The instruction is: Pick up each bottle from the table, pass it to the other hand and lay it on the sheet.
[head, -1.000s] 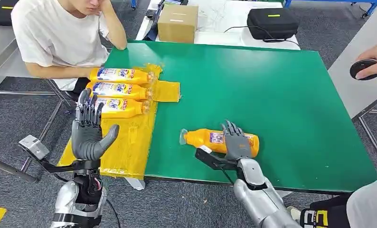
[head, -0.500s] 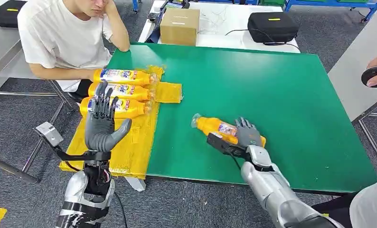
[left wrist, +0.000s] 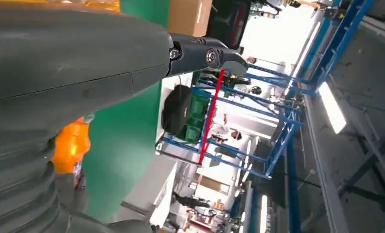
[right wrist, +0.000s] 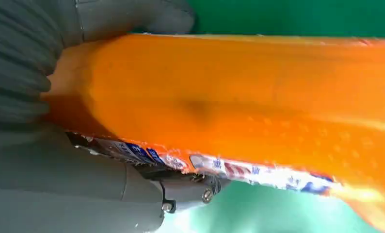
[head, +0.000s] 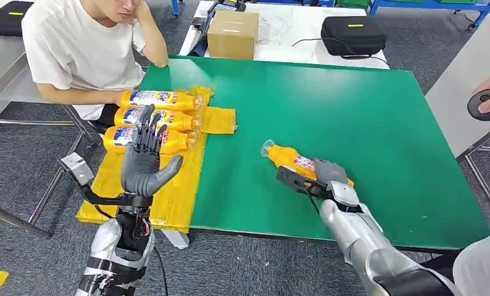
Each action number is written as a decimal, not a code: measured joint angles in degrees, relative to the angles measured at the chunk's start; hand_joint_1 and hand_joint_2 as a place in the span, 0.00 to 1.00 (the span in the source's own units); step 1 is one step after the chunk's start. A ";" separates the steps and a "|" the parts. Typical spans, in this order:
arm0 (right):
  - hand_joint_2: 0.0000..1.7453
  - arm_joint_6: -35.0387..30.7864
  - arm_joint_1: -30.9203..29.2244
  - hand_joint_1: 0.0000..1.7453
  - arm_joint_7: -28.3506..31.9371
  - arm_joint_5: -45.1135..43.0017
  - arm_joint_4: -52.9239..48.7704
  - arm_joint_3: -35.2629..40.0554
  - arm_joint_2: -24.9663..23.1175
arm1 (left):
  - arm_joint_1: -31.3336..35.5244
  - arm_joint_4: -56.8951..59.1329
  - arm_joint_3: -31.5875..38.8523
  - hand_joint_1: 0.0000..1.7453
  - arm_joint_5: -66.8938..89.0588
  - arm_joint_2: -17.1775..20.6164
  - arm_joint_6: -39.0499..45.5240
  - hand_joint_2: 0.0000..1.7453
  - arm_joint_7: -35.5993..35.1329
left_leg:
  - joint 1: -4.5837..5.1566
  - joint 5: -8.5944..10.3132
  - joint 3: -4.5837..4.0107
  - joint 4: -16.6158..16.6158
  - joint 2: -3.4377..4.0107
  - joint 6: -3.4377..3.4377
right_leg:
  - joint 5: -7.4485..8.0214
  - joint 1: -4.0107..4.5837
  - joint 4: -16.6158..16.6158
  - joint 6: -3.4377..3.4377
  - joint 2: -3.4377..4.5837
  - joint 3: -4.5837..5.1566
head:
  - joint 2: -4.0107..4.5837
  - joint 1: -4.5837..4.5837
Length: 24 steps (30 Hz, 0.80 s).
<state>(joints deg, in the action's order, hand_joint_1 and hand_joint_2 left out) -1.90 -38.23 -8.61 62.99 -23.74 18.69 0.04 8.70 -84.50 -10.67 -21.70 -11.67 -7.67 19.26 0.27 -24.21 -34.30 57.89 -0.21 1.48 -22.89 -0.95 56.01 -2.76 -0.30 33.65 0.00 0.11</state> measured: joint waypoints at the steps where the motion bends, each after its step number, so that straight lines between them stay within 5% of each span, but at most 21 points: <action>1: 1.00 0.33 -0.07 1.00 0.96 -0.85 0.00 -0.46 0.00 | 0.00 0.09 -0.04 0.00 -0.07 0.04 -0.02 1.00 -0.15 | 0.00 0.00 0.02 0.00 0.02 0.00 | 0.00 0.00 0.00 0.00 0.01 -0.02 | 0.00 0.00; 7: 1.00 1.00 -0.11 1.00 4.04 -3.37 0.07 -2.14 0.00 | 0.22 0.48 -0.15 0.00 -0.09 0.20 -0.11 1.00 -0.24 | -0.01 -0.06 0.21 0.00 0.00 -0.02 | -0.12 0.01 -0.06 -0.04 0.01 0.33 | 0.00 0.00; 14: 1.00 1.75 0.90 1.00 20.46 -16.83 -0.22 -8.68 -0.07 | 0.25 1.35 -0.20 0.00 -0.68 0.74 0.57 1.00 -0.50 | -0.06 -0.26 0.62 -0.03 0.97 -0.09 | 0.18 0.10 -0.15 0.17 0.85 -0.45 | 0.00 0.00; 20: 1.00 2.16 1.67 1.00 22.36 -18.25 -0.74 -11.65 -0.74 | 0.29 1.44 -0.35 0.00 -0.55 1.09 0.90 1.00 -0.55 | -0.23 -0.26 0.80 -0.03 1.00 -0.11 | 0.16 0.24 -0.19 0.23 0.95 -0.45 | 0.00 0.00; 24: 1.00 2.66 3.97 1.00 30.78 -24.83 -3.22 -13.22 -2.01 | 0.48 2.97 -0.81 0.00 3.13 1.31 7.30 1.00 -3.59 | -0.33 -0.23 0.73 -0.03 1.02 -0.15 | 0.26 0.33 -0.18 0.28 0.96 -0.51 | 0.00 0.00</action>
<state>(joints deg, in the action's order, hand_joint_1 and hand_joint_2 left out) 0.76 -34.26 22.17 38.16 -26.95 5.46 -1.97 9.19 -81.52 -11.48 -18.58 -10.36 -0.37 15.67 -0.06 -24.45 -33.57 57.86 0.81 1.32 -22.62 -0.63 55.83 -2.48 0.66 33.14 0.00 0.11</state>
